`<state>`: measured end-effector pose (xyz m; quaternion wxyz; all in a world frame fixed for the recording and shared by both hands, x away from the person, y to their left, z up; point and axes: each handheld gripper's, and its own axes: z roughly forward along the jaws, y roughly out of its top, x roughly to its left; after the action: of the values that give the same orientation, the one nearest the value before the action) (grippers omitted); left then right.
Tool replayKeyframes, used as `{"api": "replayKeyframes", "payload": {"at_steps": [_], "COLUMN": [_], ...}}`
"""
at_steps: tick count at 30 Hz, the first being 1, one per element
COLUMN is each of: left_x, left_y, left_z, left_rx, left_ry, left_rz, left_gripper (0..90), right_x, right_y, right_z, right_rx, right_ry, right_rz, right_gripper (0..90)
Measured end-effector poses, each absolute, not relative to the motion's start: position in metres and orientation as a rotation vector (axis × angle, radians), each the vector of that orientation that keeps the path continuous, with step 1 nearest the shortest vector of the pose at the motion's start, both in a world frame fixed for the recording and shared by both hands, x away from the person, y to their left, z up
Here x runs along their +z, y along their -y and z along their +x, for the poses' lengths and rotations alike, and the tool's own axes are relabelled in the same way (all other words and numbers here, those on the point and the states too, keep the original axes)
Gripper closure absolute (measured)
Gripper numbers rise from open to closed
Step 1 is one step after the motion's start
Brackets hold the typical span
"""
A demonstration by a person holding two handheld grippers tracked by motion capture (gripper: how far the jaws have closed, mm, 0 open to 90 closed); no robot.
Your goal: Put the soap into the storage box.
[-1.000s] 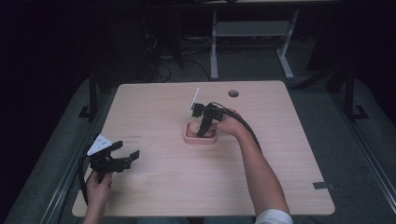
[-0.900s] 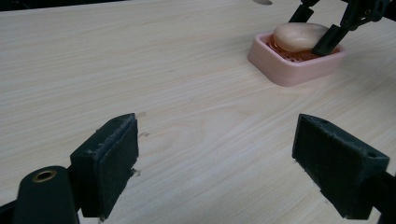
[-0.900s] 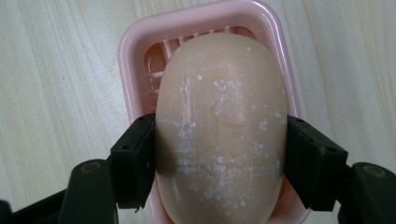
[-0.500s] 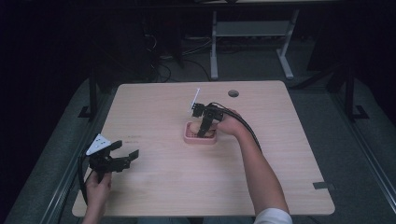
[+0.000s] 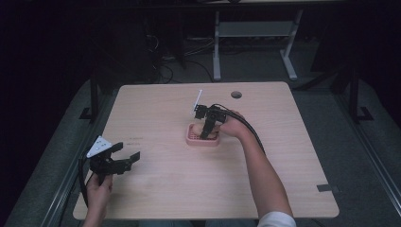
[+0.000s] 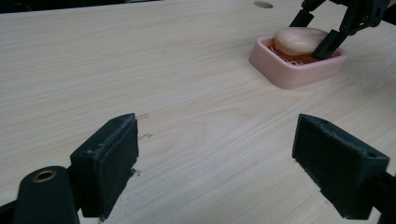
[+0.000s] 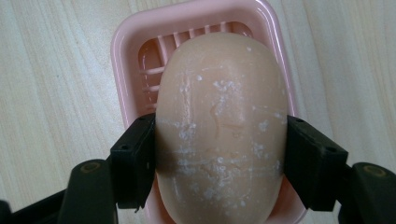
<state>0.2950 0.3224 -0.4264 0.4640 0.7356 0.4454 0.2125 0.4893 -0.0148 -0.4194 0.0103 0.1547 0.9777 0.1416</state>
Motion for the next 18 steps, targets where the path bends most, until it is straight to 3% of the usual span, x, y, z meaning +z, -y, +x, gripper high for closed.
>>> {"api": "replayKeyframes", "payload": {"at_steps": [18], "left_x": [-0.4253], "left_y": [-0.3231], "left_z": [0.2943], "left_rx": [0.519], "left_ry": [-1.094], "left_rz": [1.801], "left_gripper": [14.2], "right_x": [-0.4125], "right_y": [0.0168], "right_z": [0.4866], "right_rx": [0.495], "right_ry": [-3.04], "right_rz": [0.498], "right_gripper": [30.2]}}
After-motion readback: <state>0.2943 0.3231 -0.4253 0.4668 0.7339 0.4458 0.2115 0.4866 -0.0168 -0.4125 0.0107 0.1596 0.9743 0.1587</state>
